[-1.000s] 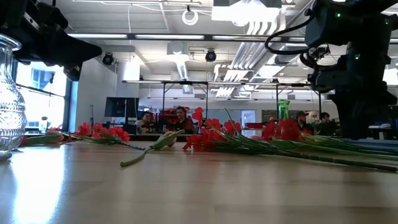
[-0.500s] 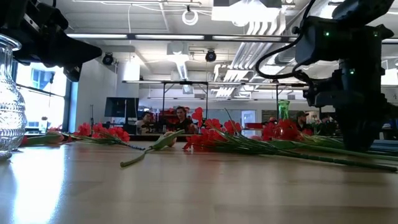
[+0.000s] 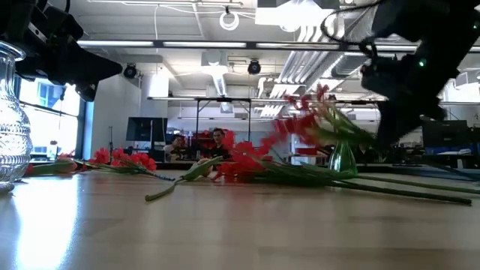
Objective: Sort flowers into vase by color
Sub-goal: Put the red flowers into the green vase
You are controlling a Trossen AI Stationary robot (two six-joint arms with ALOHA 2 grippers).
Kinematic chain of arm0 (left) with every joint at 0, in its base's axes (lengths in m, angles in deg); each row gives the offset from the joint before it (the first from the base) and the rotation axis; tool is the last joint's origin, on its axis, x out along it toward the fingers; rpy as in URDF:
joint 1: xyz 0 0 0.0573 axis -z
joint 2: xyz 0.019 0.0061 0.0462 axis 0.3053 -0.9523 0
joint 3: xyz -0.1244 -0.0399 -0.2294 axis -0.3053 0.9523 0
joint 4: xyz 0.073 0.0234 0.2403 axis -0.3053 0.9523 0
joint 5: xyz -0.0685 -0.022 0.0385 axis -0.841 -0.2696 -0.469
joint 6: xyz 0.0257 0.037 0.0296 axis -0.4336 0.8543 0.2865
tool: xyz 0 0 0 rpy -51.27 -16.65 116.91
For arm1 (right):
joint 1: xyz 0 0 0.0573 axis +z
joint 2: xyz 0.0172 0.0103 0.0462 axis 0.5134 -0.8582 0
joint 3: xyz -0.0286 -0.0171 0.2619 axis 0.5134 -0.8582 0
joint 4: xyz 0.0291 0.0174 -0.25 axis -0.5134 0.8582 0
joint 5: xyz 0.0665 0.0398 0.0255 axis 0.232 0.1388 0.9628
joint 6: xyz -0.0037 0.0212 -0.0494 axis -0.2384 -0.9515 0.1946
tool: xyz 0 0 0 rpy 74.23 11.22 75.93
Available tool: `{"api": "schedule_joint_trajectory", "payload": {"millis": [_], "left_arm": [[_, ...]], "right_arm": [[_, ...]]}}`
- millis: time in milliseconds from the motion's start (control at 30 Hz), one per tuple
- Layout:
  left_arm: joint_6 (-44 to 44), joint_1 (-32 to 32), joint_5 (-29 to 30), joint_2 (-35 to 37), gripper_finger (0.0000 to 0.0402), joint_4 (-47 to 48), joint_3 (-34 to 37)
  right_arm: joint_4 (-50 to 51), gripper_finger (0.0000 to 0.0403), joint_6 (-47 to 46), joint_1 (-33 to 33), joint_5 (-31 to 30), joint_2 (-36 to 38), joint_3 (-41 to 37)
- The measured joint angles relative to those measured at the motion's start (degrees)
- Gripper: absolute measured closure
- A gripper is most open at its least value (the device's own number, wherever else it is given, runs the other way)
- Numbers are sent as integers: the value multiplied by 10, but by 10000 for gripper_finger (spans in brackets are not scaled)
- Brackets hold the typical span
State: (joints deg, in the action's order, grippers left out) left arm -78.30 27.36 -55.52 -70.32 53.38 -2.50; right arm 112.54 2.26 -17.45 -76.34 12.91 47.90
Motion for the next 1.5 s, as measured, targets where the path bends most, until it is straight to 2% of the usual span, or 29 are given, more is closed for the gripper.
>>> {"api": "schedule_joint_trajectory", "payload": {"millis": [67, 133, 233, 267, 333, 433, 500, 633, 767, 933, 1100, 1233, 1500], "left_arm": [[0, 0, 0, 0, 401, 0, 0], [0, 0, 0, 0, 401, 0, 0], [0, 0, 0, 0, 401, 0, 0], [0, 0, 0, 0, 401, 0, 0], [0, 0, 0, 0, 401, 0, 0], [0, 0, 0, 0, 401, 1, 0], [-1, 0, -5, 0, 401, 1, 0], [-4, 0, -23, 0, 401, 2, 0], [-12, 0, -26, 0, 401, 2, 0], [-15, 0, -26, -2, 401, 3, 0], [-16, 0, -26, -8, 401, 3, 0], [-16, 0, -26, -8, 401, 1, 0], [-16, 0, -26, -8, 401, -16, 0]], "right_arm": [[-62, 397, 63, 2, -76, 23, 0], [-140, 400, 170, -1, -132, 39, 0], [-288, 400, 399, -16, -156, 50, 0], [-337, 401, 472, -27, -148, 50, 0], [-425, 401, 586, -62, -94, 50, 0], [-507, 402, 683, -138, 47, 50, 1], [-530, 402, 698, -199, 104, 52, 1], [-541, 402, 684, -305, 117, 73, 1], [-564, 402, 684, -362, 160, 111, 1], [-585, 402, 690, -384, 182, 174, -26], [-740, 403, 666, -397, 117, 271, -162], [-842, 403, 632, -406, 112, 324, -251], [-859, 403, 608, -430, 84, 322, -293]]}}
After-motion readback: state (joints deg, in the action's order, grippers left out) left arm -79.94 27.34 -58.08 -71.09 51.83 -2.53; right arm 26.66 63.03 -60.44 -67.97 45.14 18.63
